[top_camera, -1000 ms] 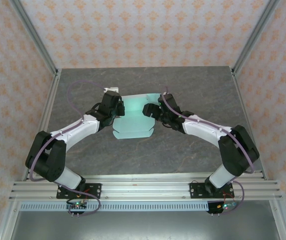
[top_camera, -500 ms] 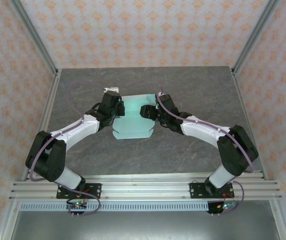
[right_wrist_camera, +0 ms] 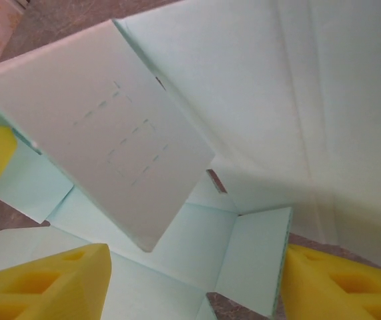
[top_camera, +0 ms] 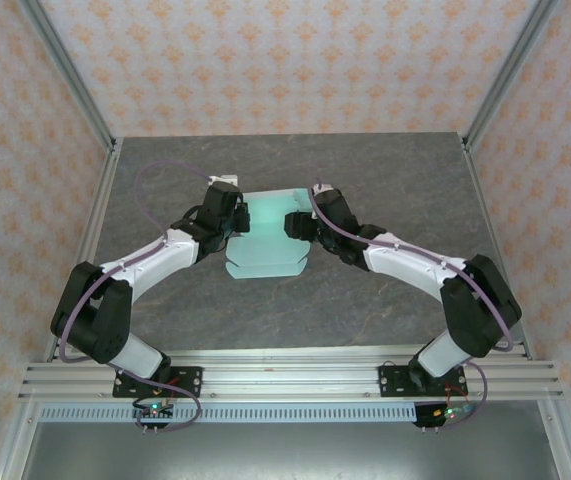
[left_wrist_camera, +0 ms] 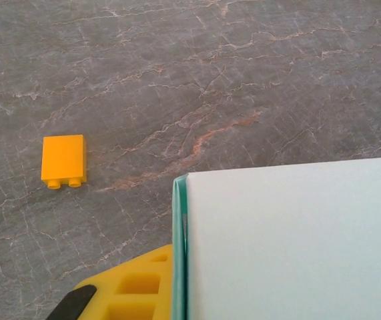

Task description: Fold the paper box

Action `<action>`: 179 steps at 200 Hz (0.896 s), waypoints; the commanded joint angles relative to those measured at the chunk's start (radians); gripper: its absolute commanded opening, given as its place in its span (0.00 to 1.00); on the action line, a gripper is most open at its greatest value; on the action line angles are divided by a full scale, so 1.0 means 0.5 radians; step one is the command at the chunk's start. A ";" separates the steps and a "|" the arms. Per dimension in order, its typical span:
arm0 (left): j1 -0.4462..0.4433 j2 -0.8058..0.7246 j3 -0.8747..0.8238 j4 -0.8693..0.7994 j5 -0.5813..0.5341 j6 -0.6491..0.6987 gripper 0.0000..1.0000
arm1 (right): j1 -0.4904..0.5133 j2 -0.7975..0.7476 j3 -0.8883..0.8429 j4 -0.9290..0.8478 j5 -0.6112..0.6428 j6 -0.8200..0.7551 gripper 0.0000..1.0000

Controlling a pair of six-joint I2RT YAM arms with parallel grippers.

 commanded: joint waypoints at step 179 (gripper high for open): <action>-0.011 -0.001 0.013 -0.003 0.029 -0.007 0.01 | 0.015 0.183 0.099 0.155 -0.465 -0.142 0.45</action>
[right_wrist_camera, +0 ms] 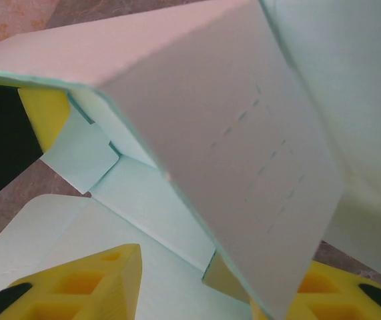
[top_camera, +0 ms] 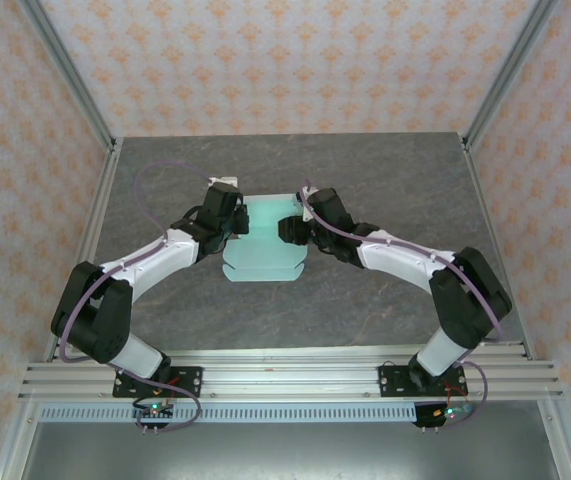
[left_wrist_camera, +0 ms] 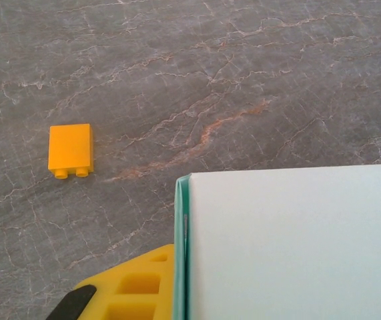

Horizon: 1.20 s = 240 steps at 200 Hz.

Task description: Fold the paper box

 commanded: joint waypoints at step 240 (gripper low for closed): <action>0.102 -0.089 0.002 -0.002 0.246 -0.080 0.01 | -0.925 -0.148 0.347 -0.607 -0.495 -0.506 0.61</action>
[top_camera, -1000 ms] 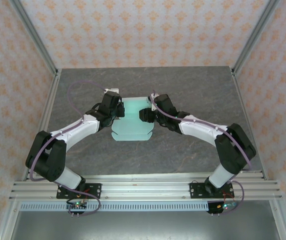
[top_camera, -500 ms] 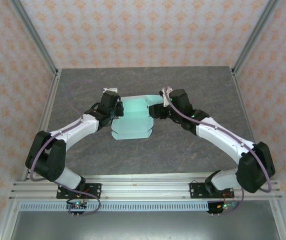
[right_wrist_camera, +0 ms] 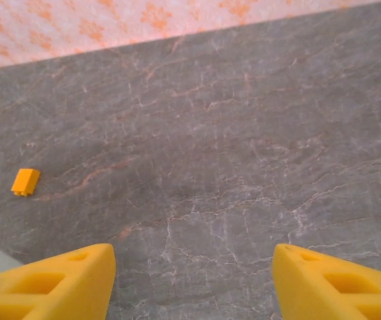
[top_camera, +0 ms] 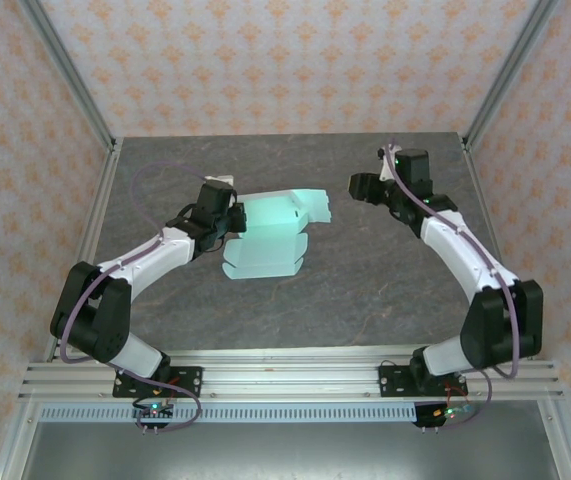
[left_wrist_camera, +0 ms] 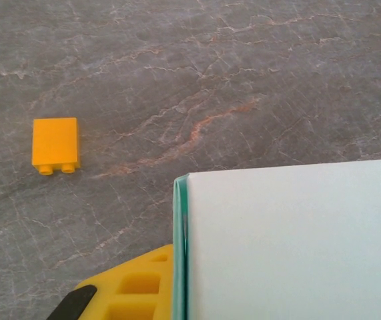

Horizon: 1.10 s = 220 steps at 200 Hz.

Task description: Fold the paper box

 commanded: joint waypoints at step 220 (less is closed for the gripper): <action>0.008 -0.047 0.065 -0.060 0.083 -0.012 0.01 | 0.255 0.212 -0.018 -0.116 -1.197 -0.587 0.63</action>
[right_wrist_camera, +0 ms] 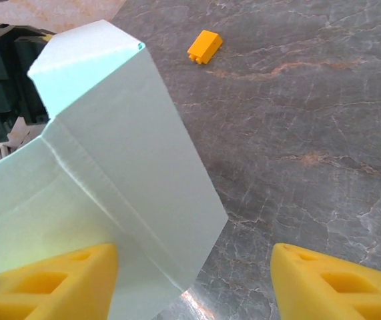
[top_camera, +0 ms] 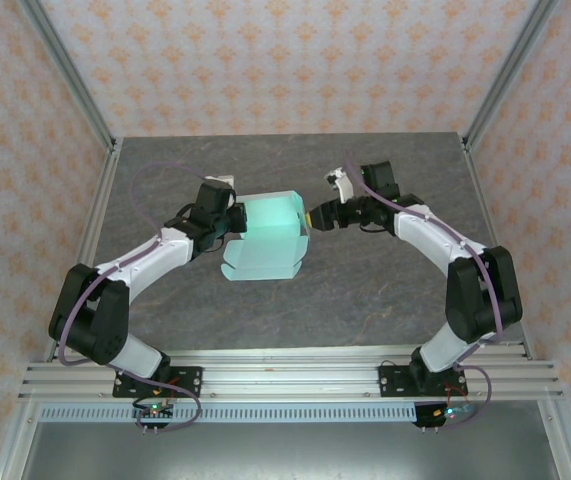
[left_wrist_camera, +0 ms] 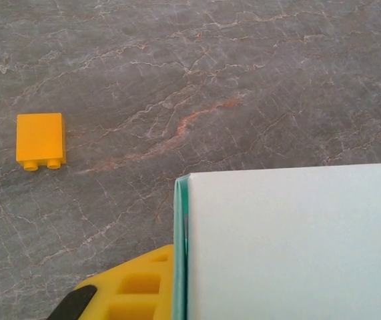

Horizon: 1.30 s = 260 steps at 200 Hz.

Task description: Fold the paper box

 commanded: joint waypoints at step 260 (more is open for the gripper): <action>-0.022 -0.030 0.077 -0.064 -0.002 0.014 0.01 | 0.180 0.092 0.238 -0.179 0.648 0.093 0.64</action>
